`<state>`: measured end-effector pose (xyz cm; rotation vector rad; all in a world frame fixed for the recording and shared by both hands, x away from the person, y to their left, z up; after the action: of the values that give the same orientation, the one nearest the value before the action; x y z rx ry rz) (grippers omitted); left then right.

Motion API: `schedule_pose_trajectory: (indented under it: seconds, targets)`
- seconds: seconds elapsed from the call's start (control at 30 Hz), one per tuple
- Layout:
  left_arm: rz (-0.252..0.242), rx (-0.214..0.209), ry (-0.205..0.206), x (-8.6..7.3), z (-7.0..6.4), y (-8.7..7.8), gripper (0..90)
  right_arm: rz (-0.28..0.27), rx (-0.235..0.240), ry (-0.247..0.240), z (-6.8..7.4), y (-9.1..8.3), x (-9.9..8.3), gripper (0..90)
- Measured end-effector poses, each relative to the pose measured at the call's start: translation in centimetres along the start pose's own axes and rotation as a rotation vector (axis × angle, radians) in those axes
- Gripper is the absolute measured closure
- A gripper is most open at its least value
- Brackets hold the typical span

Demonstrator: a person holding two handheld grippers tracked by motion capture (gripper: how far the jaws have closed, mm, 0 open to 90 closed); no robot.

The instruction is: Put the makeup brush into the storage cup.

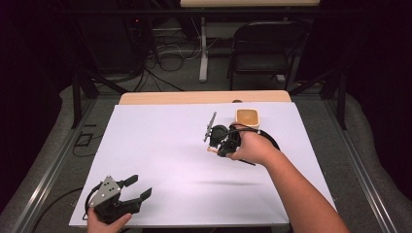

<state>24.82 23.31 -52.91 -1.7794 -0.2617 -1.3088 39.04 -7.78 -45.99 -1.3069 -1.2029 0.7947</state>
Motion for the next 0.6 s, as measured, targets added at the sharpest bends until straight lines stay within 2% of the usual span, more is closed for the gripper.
schedule_pose_trajectory:
  seconds: [0.2,0.4,0.6]
  targets:
    - [0.002,0.000,0.002,0.0,0.0,0.0,32.3,-0.026,-0.009,0.022,0.1,-0.2,-0.4,83.8]
    - [0.000,0.000,-0.001,0.0,0.0,0.0,32.3,-0.075,-0.011,0.038,0.1,-0.6,-0.5,83.8]
    - [0.001,0.001,0.002,0.0,0.0,0.0,32.5,-0.146,-0.017,0.082,0.2,-1.2,-0.7,83.8]
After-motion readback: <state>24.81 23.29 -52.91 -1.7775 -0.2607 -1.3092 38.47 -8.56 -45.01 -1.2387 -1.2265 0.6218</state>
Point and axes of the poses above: each handheld gripper's, and its own axes: y roughly forward along the jaws, x roughly out of its top, z roughly to its left, the point moved 3 cm from there along y, roughly forward along the jaws, and after that the axes turned 5 degrees about z, right-handed, at the moved point
